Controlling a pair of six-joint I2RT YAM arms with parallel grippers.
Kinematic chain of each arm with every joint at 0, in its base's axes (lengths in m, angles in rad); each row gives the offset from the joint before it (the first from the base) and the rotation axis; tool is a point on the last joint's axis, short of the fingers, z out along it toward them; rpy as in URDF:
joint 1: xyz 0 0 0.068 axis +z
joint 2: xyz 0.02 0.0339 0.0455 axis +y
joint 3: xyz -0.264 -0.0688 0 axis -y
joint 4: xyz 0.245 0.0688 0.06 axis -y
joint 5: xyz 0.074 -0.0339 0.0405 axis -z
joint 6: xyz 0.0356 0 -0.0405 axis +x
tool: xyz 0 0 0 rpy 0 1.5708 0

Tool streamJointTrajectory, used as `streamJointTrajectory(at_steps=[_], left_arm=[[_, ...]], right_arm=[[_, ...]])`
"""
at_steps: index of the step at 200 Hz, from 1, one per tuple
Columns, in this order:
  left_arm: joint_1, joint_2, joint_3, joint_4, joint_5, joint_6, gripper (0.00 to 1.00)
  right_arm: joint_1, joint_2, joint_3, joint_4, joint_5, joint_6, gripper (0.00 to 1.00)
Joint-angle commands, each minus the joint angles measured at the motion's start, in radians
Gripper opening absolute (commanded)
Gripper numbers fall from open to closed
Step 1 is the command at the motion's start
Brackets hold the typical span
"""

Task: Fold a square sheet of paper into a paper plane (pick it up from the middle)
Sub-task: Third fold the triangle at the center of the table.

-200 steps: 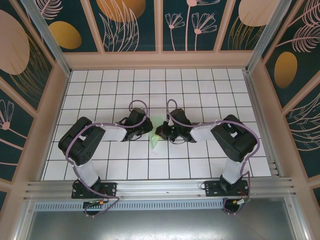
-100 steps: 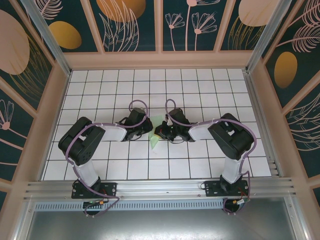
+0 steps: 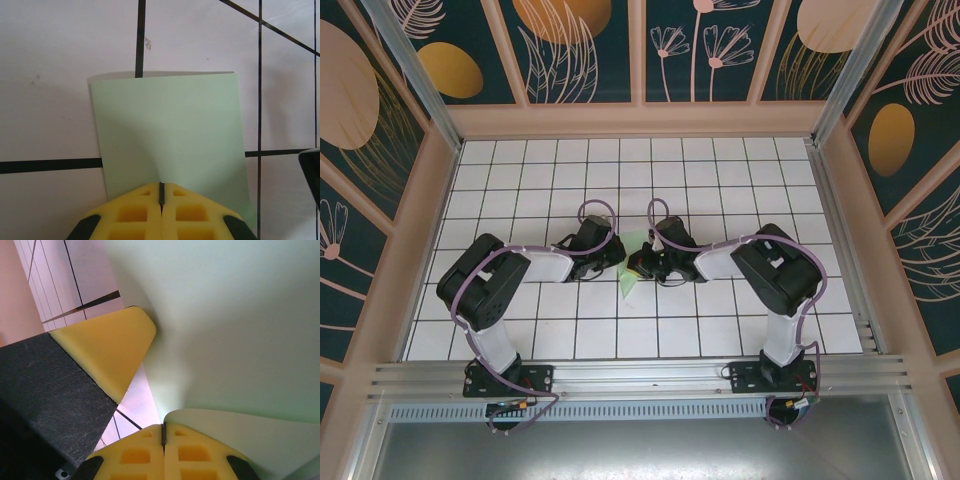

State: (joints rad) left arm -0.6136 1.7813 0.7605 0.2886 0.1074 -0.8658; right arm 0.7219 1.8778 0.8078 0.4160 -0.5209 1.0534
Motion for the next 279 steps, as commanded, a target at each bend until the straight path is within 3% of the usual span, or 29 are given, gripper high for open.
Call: streamJointTrajectory(at_steps=[1,212,279], left_arm=[[0.005,0.03,0.008,-0.058,0.006,0.008,0.0],[0.006,0.025,0.009,-0.059,0.013,0.013,0.0],[0.026,-0.061,0.063,-0.126,-0.051,0.036,0.03]], right_arm=[[0.007,0.026,0.027,0.018,-0.012,-0.018,0.0],[0.005,0.067,0.037,-0.018,0.006,-0.023,0.0],[0.005,0.069,0.034,-0.051,0.022,-0.025,0.0]])
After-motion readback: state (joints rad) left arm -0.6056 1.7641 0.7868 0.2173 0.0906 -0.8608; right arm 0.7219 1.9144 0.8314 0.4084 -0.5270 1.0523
